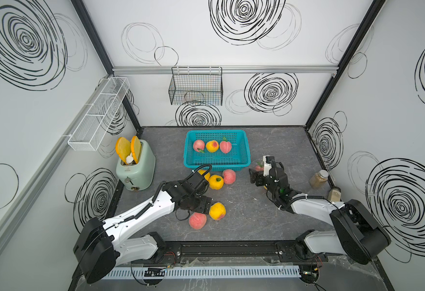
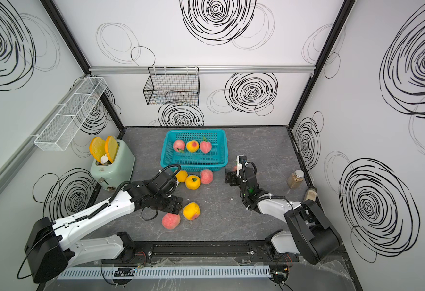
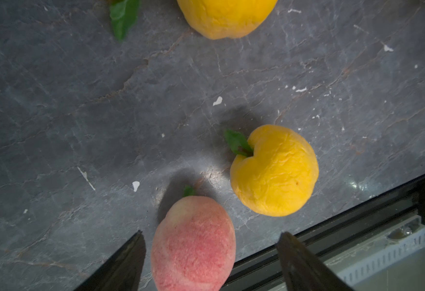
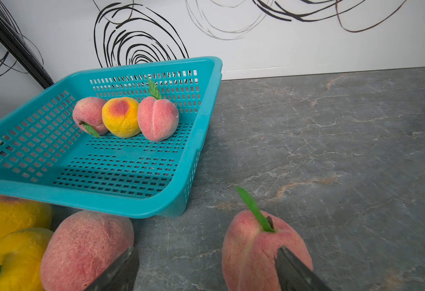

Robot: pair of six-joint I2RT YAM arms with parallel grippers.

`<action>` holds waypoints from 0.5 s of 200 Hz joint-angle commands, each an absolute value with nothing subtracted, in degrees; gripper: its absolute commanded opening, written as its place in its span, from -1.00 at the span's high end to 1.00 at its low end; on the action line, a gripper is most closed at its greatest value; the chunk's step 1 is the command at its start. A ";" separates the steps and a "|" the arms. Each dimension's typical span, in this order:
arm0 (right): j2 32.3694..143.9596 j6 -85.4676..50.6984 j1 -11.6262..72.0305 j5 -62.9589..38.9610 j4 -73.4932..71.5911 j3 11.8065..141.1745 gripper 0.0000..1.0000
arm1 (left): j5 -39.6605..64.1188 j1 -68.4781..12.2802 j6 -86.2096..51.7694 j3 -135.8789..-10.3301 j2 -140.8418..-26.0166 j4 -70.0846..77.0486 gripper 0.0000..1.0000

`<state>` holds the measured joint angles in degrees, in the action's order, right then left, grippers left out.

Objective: Put the peaches into the basket
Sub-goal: Pick up the peach from the center of the board.

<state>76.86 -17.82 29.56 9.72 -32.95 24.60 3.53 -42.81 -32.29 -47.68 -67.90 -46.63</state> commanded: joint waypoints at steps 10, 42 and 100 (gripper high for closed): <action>75.67 -18.72 29.97 10.55 -32.57 24.70 -0.76 | 2.73 -44.44 -35.89 -46.92 -68.20 -48.52 -0.72; 75.76 -18.72 29.93 10.89 -32.50 24.70 -0.77 | 2.47 -46.29 -36.65 -46.23 -69.55 -49.63 -0.73; 75.66 -18.72 29.97 10.92 -32.47 24.71 -0.77 | 1.53 -48.12 -37.34 -45.12 -69.49 -52.92 -0.73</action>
<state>76.86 -18.06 29.56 10.28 -32.95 24.60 3.09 -47.66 -35.57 -46.57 -69.49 -50.06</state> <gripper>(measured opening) 0.882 0.867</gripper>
